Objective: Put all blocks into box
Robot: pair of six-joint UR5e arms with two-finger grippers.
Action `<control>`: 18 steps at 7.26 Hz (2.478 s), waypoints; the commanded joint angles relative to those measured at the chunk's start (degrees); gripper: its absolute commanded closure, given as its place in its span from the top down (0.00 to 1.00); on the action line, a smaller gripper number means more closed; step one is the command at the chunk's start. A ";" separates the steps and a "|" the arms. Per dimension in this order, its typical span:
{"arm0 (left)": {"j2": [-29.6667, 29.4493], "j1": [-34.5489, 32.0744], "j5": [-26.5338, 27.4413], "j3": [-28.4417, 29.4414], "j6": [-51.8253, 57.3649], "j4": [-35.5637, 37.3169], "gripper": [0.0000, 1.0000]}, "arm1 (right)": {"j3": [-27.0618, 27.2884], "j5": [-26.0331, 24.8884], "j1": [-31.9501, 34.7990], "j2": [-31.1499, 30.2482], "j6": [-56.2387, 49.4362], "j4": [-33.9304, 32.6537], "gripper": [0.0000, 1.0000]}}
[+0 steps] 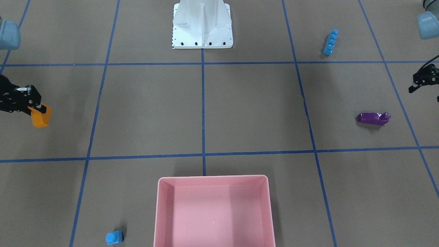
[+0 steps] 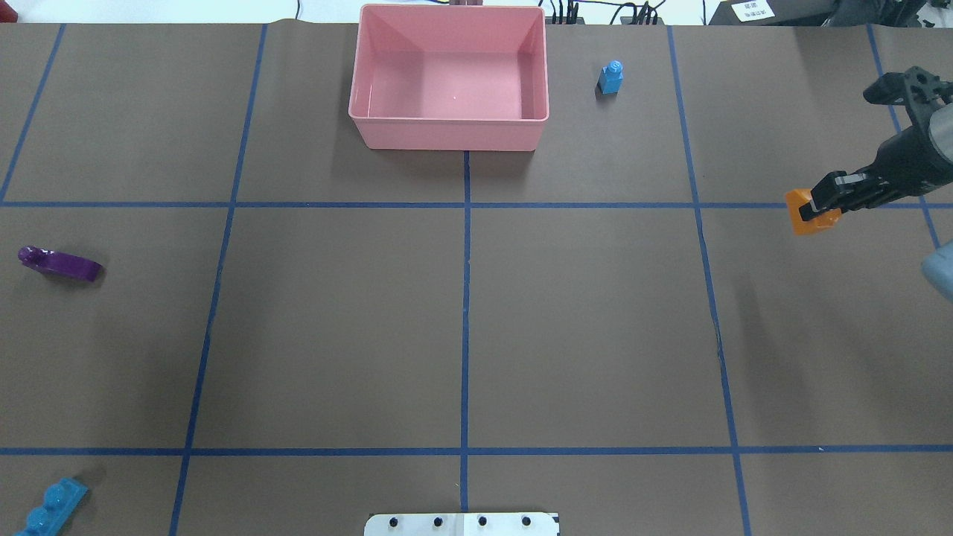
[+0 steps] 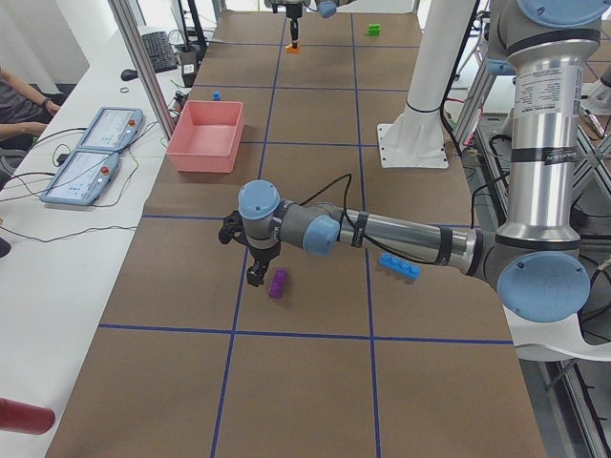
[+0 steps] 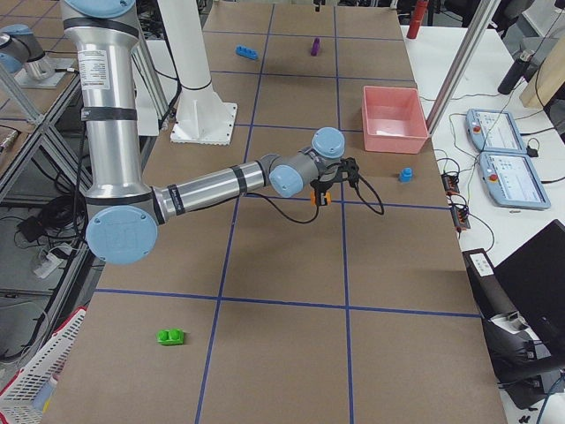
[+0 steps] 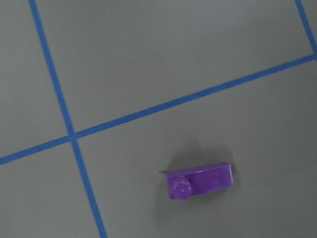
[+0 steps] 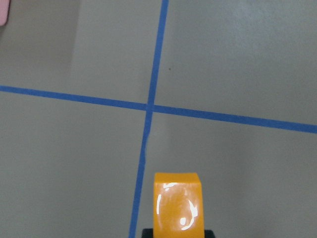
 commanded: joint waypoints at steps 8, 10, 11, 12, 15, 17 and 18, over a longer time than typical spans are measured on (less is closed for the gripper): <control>-1.08 8.76 5.19 1.07 10.90 -3.59 0.98 | -2.50 -5.13 -4.69 26.39 22.45 -15.62 0.00; -2.75 12.29 5.11 2.39 12.87 -3.59 0.99 | -8.81 -6.54 -5.67 33.77 26.75 -15.65 0.00; -2.84 13.36 5.28 2.48 13.04 -3.68 0.98 | -11.45 -6.90 -5.76 36.85 28.60 -15.65 0.00; -3.10 13.54 5.28 3.18 18.35 -3.42 0.98 | -13.74 -7.60 -6.02 39.58 29.92 -15.65 0.00; -4.86 13.54 6.24 8.88 27.62 -3.68 0.98 | -20.07 -9.26 -7.16 46.70 33.61 -15.21 0.00; -6.00 13.54 6.42 10.91 29.21 -3.68 0.99 | -22.81 -10.41 -7.87 49.71 34.77 -14.86 0.00; -6.00 13.54 6.42 11.44 30.09 -3.68 0.99 | -22.91 -10.50 -7.95 50.06 34.94 -14.77 0.00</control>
